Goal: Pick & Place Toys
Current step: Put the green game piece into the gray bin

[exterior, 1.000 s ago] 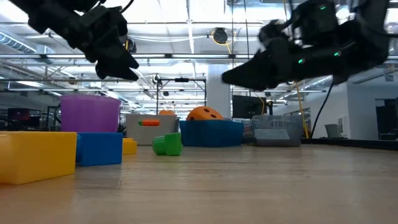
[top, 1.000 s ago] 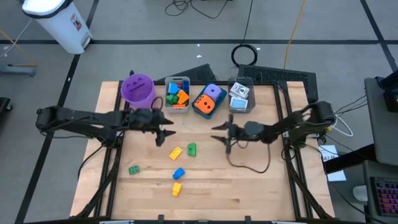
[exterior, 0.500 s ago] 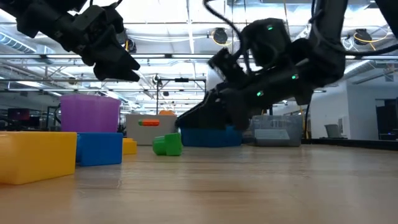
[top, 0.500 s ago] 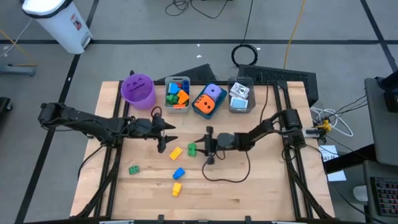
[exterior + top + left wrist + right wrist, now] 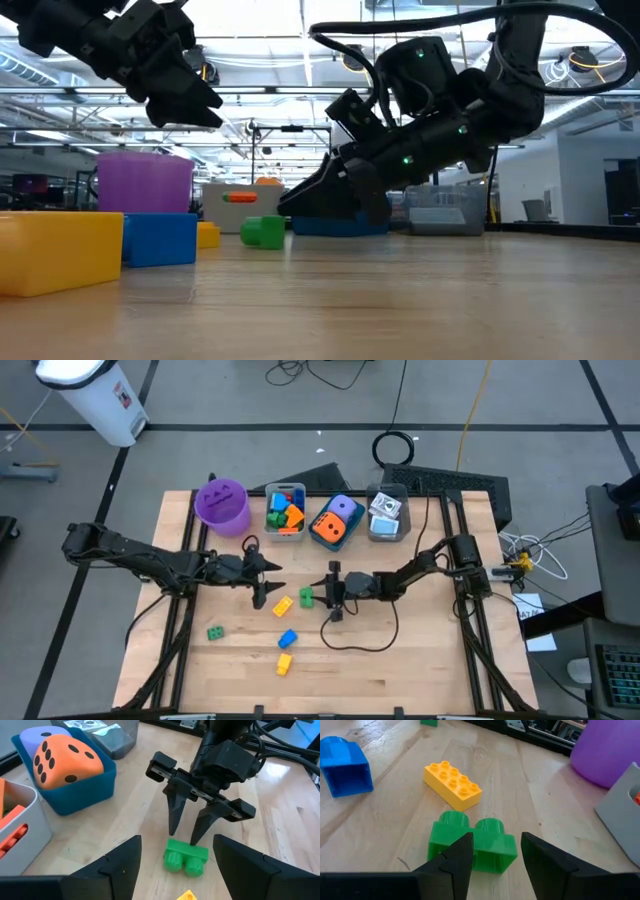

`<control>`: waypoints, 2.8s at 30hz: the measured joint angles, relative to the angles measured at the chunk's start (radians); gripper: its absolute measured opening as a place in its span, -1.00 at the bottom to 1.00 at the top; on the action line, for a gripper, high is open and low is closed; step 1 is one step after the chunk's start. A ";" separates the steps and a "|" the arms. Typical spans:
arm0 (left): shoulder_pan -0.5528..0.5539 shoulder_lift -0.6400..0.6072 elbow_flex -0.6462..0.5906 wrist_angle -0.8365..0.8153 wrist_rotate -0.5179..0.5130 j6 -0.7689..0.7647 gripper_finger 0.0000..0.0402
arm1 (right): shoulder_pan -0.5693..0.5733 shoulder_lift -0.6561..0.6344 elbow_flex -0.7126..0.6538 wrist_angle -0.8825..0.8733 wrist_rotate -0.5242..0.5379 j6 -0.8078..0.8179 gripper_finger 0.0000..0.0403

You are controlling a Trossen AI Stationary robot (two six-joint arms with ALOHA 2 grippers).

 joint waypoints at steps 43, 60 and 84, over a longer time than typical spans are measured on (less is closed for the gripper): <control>-0.004 0.392 0.000 0.234 0.066 -0.069 0.27 | 0.058 -0.230 -0.007 -0.375 -0.002 -0.055 -0.21; 0.017 0.391 0.000 0.285 0.063 -0.002 0.27 | 0.056 -0.123 -0.005 -0.176 -0.059 -0.029 -0.21; 0.022 0.391 0.000 0.284 0.065 0.003 0.27 | 0.049 -0.044 0.013 -0.071 -0.058 0.005 -0.21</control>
